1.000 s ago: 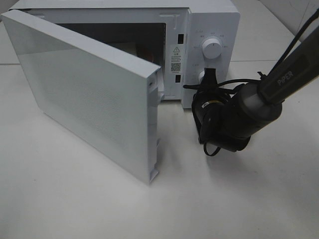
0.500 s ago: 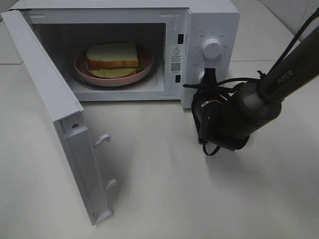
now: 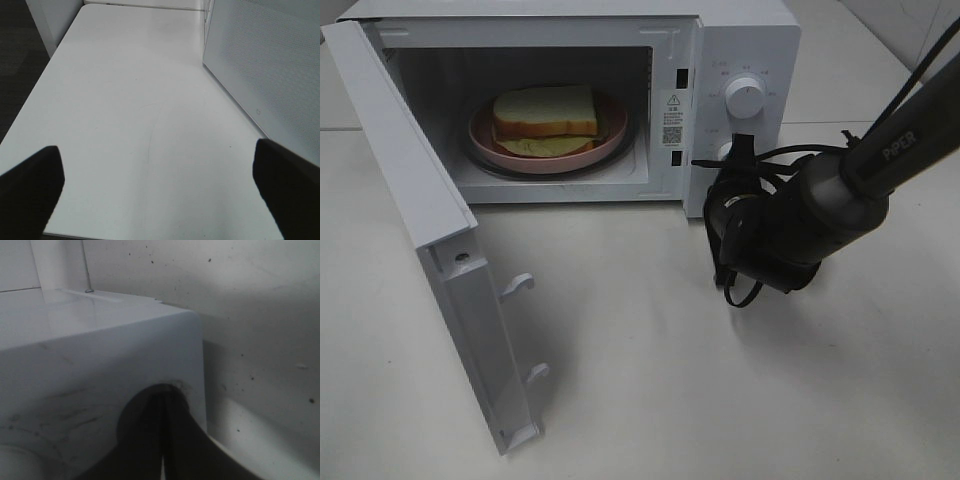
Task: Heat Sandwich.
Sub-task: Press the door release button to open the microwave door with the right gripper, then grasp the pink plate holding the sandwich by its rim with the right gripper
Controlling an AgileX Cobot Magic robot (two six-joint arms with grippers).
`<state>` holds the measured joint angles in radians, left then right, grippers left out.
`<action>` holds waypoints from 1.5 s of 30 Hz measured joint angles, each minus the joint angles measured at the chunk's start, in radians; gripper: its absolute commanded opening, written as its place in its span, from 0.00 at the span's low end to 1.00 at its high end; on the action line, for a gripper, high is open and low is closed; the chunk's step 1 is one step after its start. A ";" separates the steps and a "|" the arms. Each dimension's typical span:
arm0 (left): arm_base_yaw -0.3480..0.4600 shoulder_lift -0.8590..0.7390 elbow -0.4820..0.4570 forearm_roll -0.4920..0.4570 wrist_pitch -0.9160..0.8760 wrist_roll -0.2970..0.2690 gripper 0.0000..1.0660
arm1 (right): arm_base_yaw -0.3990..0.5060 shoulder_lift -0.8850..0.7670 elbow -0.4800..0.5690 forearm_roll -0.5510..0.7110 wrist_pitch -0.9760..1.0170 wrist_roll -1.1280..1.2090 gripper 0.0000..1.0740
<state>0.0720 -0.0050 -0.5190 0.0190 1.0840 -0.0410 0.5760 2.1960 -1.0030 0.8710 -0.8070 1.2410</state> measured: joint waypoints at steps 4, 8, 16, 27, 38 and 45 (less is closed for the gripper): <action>0.000 0.000 0.000 0.000 0.000 0.000 0.92 | -0.005 -0.012 -0.001 0.005 0.031 -0.001 0.00; 0.000 0.000 0.000 0.000 0.000 0.000 0.92 | -0.012 -0.027 0.013 -0.016 0.046 -0.003 0.00; 0.000 0.000 0.000 0.000 0.000 0.000 0.92 | -0.028 -0.058 0.063 -0.127 0.060 -0.021 0.01; 0.000 0.000 0.000 0.000 0.000 0.000 0.92 | -0.030 -0.171 0.196 -0.157 0.099 -0.115 0.01; 0.000 0.000 0.000 0.000 0.000 0.000 0.92 | -0.030 -0.359 0.269 -0.165 0.281 -0.347 0.01; 0.000 0.000 0.000 0.000 0.000 0.000 0.92 | -0.030 -0.466 0.270 -0.167 0.516 -0.759 0.03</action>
<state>0.0720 -0.0050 -0.5190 0.0190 1.0840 -0.0410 0.5460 1.7300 -0.7330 0.7040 -0.2910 0.4820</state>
